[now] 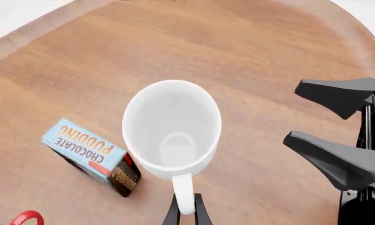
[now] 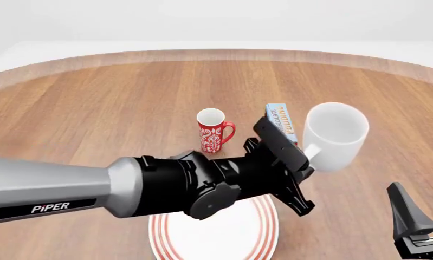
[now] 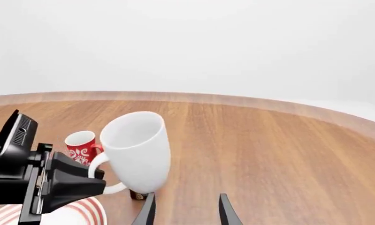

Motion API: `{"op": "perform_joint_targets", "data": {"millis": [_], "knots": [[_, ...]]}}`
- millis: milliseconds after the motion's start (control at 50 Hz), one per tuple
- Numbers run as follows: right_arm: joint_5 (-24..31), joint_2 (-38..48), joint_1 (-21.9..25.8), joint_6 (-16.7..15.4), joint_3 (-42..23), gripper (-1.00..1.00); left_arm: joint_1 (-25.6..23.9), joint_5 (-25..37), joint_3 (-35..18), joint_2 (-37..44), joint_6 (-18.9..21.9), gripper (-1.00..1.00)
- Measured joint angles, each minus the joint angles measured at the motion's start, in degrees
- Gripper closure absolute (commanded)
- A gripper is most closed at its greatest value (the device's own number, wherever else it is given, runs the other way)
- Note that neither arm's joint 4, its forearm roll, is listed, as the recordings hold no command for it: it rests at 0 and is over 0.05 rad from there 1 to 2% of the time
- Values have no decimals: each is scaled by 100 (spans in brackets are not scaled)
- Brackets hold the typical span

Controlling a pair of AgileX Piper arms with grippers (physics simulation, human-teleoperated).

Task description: Pick up the white mug and put it on the plate, and put the chocolate pudding to the right of the plate.

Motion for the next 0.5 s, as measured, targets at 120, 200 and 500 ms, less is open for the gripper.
{"op": "perform_joint_targets", "data": {"millis": [120,200,500], "knots": [[4,-3,3,-1,-2,-100,-5,-34,195,-187,43,100],[6,-6,4,-2,-3,-100,-14,-56,337,-333,67,100],[11,-12,8,-4,-3,-100,-17,-199,907,-834,102,100]]}}
